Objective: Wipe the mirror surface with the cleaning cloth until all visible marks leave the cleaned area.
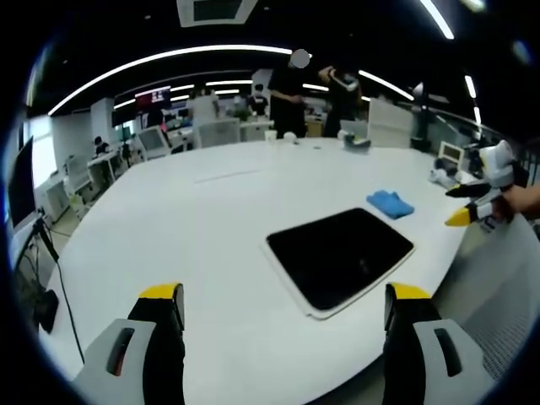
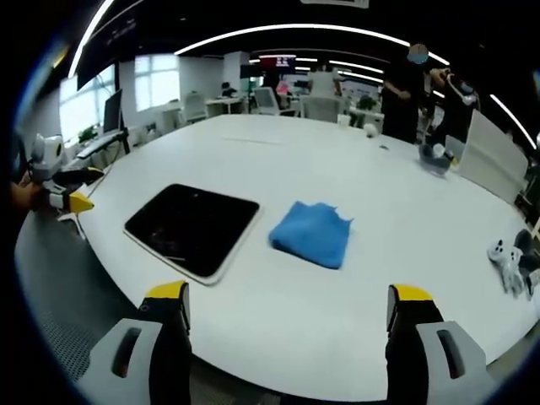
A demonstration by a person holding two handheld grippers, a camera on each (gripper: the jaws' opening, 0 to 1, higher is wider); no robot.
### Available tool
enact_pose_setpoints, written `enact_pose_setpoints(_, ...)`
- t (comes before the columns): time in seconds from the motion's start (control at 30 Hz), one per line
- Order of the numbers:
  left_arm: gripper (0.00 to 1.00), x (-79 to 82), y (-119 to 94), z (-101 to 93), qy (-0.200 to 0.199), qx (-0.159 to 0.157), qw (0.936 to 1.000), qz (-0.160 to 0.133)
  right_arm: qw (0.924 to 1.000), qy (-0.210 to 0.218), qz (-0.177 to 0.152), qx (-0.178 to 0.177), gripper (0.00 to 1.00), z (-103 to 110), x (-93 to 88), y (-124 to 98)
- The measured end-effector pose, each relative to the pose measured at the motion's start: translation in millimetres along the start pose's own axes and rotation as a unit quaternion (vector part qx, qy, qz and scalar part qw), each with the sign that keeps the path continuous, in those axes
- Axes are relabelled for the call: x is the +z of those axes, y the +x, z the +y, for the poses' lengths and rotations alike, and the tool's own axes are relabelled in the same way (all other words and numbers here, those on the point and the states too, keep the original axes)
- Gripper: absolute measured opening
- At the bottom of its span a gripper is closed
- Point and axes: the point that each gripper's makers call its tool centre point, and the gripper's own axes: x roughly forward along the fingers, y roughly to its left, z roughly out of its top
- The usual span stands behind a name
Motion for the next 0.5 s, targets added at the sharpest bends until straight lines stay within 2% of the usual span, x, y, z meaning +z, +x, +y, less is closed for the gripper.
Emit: enact_pose_setpoints(0.5,0.99,-0.5,0.1,-1.0,0.000,-0.002,1.0000,0.003,0.9999,0.015,0.003,-0.003,0.98,-1.3,0.5,-0.7)
